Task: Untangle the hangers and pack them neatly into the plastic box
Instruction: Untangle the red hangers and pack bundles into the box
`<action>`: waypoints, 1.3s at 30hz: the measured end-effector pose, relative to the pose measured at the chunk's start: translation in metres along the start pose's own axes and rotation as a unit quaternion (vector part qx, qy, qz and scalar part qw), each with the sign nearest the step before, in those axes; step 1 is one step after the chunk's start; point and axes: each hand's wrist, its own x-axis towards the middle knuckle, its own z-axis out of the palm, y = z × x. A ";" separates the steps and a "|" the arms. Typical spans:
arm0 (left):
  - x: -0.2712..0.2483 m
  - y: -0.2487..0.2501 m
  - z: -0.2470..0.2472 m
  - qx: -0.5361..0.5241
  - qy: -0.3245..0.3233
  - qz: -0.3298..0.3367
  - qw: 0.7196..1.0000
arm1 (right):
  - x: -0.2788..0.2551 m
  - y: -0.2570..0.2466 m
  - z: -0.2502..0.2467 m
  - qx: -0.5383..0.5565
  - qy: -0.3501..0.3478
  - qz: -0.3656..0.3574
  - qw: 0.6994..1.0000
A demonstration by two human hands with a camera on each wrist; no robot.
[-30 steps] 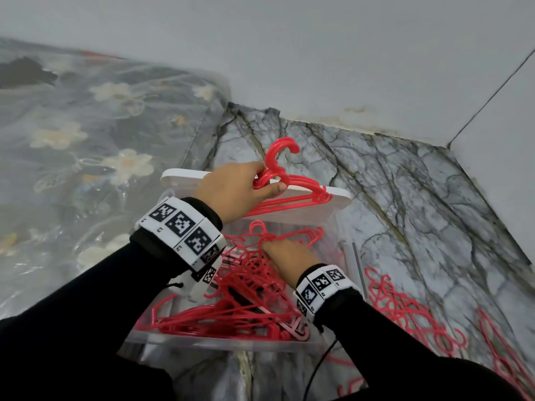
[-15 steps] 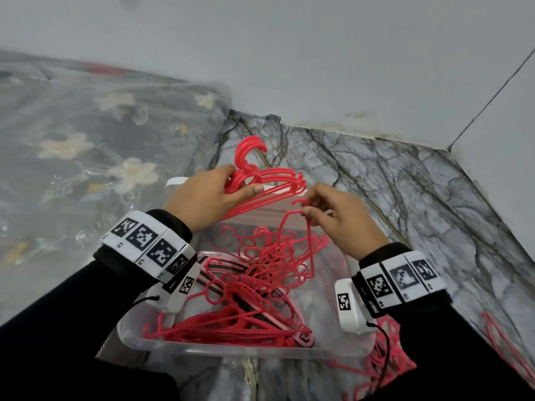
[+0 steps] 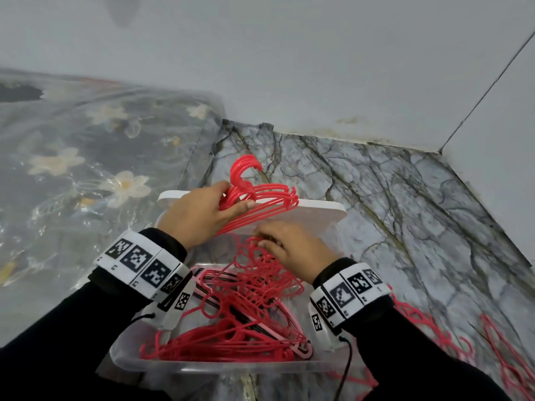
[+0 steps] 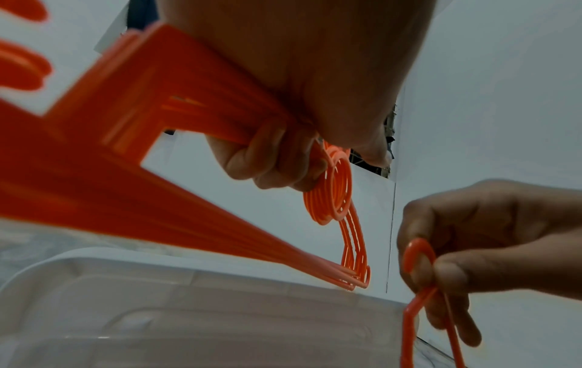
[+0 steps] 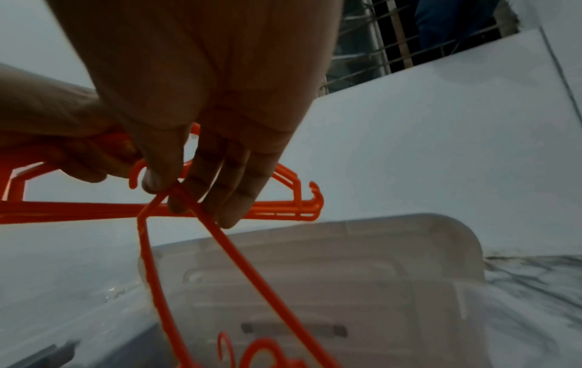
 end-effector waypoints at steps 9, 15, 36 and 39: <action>-0.002 -0.007 -0.004 -0.013 -0.004 -0.012 1.000 | -0.008 0.009 -0.051 0.249 0.211 0.071 0.943; -0.001 -0.010 -0.005 -0.036 -0.019 -0.027 0.999 | -0.012 0.023 -0.072 0.423 0.327 0.120 0.836; 0.001 0.011 0.018 -0.148 0.027 -0.002 0.989 | 0.010 -0.007 0.021 0.146 0.165 0.163 0.962; 0.003 0.010 0.011 -0.149 0.025 -0.033 0.988 | 0.013 -0.007 0.016 0.122 0.185 0.163 0.962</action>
